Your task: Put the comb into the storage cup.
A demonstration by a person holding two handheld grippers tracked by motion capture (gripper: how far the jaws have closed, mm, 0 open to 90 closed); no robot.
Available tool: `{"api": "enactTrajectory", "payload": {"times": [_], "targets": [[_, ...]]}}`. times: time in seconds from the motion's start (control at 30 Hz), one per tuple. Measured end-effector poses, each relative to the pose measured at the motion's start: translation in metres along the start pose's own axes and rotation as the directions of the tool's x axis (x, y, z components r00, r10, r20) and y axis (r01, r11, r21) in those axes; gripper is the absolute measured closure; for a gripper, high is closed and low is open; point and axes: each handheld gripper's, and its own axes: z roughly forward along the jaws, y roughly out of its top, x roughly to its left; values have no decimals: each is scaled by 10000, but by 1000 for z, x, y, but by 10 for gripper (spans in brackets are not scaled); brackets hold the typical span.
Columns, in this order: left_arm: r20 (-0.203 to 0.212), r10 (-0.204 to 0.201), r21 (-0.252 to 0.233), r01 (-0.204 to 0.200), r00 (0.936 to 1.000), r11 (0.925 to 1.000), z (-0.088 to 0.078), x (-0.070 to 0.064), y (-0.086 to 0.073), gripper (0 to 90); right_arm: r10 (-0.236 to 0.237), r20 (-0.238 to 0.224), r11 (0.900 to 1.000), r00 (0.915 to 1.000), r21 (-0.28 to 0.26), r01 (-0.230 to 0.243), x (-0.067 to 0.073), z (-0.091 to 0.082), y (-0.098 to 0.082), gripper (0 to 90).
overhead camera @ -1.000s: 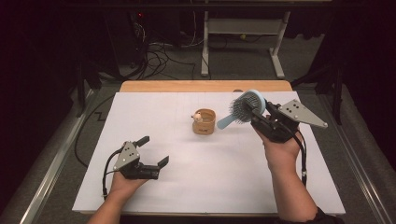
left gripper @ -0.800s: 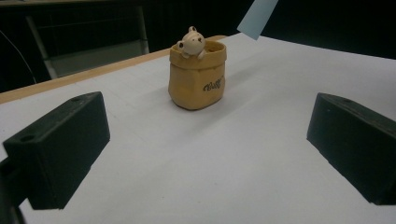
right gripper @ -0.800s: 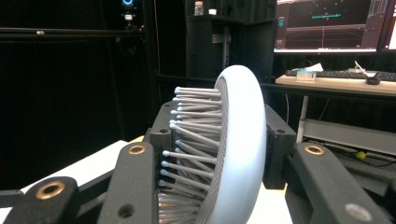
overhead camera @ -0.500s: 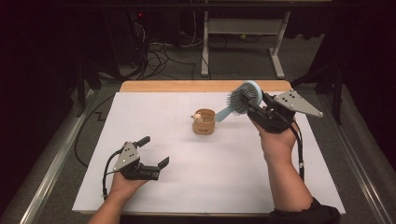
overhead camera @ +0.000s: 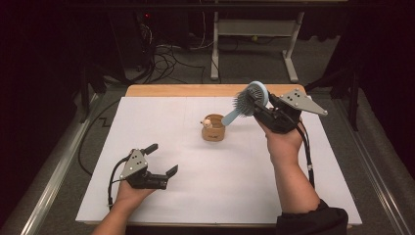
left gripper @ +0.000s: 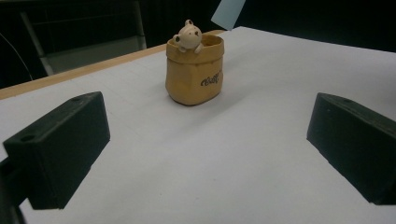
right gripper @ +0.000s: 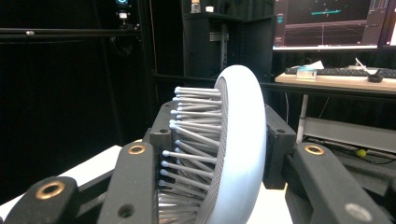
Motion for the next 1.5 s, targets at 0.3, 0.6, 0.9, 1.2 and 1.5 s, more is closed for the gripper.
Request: {"api": "enactTrajectory", "payload": {"times": [0.3,0.6,0.9,1.2,1.5], "targets": [[6,2,-30,-2,10000,10000,1,-1,0,0,11,-92,10000,10000,18,-10,3,12,0,595],[-44,2,-50,-3,10000,10000,0,0,0,0,25,-140,9999,9999,102,-24,7,25,-1,595],[-65,-2,47,2,10000,10000,1,0,-1,0,94,-152,9997,9998,230,-91,8,35,-8,594],[-45,-1,27,1,10000,10000,1,0,-1,0,236,-74,9986,9997,469,-232,5,45,-15,594],[-38,1,39,-1,10000,10000,1,1,-1,0,299,-77,9975,9995,638,-294,5,52,-21,594]]}}
